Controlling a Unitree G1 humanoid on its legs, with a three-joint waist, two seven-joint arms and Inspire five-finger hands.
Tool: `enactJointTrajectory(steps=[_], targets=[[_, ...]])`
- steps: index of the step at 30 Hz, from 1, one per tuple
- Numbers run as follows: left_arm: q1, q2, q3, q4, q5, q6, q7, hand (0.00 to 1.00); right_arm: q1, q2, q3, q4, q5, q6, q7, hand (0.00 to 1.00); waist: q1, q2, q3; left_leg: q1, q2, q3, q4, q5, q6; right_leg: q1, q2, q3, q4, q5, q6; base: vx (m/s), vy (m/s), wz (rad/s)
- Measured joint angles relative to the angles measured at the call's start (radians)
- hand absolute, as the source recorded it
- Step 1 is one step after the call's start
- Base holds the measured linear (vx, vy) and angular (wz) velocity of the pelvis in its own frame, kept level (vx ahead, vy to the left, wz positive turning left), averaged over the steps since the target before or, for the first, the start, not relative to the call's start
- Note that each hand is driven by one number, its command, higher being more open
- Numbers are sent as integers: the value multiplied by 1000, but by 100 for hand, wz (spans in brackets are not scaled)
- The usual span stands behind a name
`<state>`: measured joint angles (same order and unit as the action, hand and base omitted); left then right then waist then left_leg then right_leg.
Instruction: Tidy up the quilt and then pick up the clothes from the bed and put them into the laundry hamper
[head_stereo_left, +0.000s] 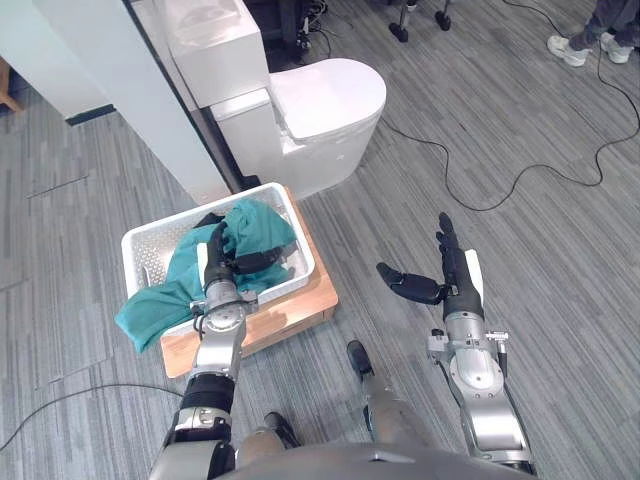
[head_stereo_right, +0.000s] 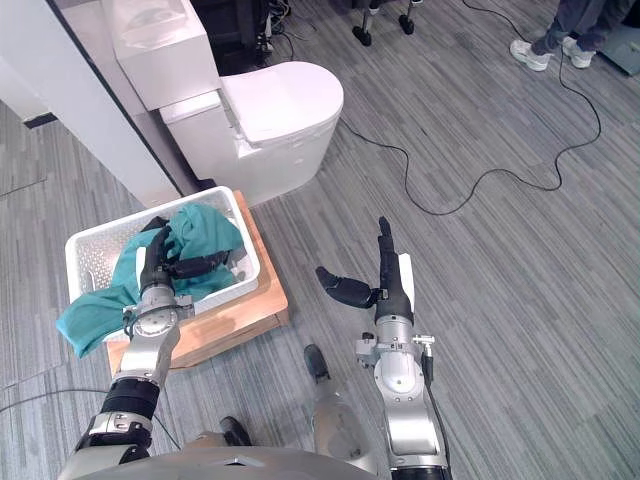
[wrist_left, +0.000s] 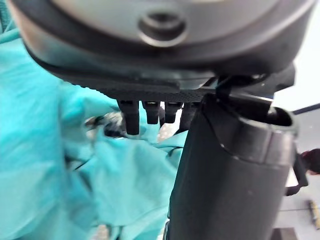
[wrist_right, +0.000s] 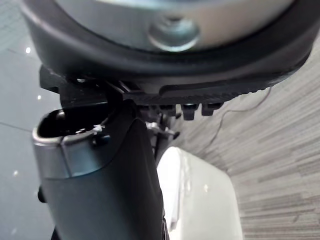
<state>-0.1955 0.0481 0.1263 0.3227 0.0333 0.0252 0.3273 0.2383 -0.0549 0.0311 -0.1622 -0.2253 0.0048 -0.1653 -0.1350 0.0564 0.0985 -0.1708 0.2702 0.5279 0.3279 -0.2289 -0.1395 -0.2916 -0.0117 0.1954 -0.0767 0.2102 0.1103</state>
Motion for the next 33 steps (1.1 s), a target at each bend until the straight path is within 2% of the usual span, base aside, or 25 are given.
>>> enactJointTrajectory(steps=[5,6,10,13,17,21,23,25,29,33], targets=[[41,9,21,-202,-74,-28,-2,100,65,21,-11,77,-4,-1,5,100,19,-2,1,46,1,-40,-8,0,0,77,-6,-60,0,-23,-28,-46,-66,33],[72,15,33,-290,-72,-35,-9,100,81,25,-14,129,-8,-1,11,100,24,-4,0,59,0,-54,-23,5,3,94,-6,-80,0,-30,-35,-28,-78,35],[135,54,68,-442,-71,-87,-22,100,101,36,-52,247,-44,3,30,100,48,-5,-2,84,-7,-91,-71,43,-12,125,-7,-126,0,-45,-47,-11,-76,35],[193,54,90,-477,-77,-135,-41,100,88,36,-91,337,-44,6,31,100,60,-8,-5,113,-16,-117,-115,72,-16,151,-9,-155,0,-49,-49,-7,-60,31],[270,53,83,-465,-112,-137,-102,100,55,34,-140,460,-45,9,36,100,77,-24,-25,129,-37,-137,-159,100,-14,161,-21,-173,-1,-52,-47,-33,-19,18],[348,42,61,-347,-159,-137,-149,100,38,29,-152,587,-44,16,43,100,79,-43,-47,153,-64,-155,-218,131,-8,175,-38,-190,-2,-57,-44,-58,2,19],[399,16,49,-235,-273,-134,-165,100,33,31,-152,630,-43,35,46,100,83,-45,-47,181,-71,-151,-246,143,-8,191,-40,-189,-2,-59,-44,-33,2,2],[446,-15,45,-128,-315,-106,-185,100,33,34,-152,669,-42,52,50,100,85,-48,-50,197,-71,-145,-255,145,-10,200,-38,-188,-2,-68,-43,-15,-1,0],[479,-56,40,224,-294,-22,-263,100,22,55,-156,746,-39,71,57,100,106,-52,-52,240,-70,-108,-300,164,-16,215,-36,-191,-2,-84,-48,-8,-10,-4],[441,-68,150,486,-212,-23,-294,100,-23,73,-159,845,-19,71,64,100,110,-55,-56,275,-70,-83,-347,184,-23,229,-33,-200,-7,-92,-50,9,-9,3]])
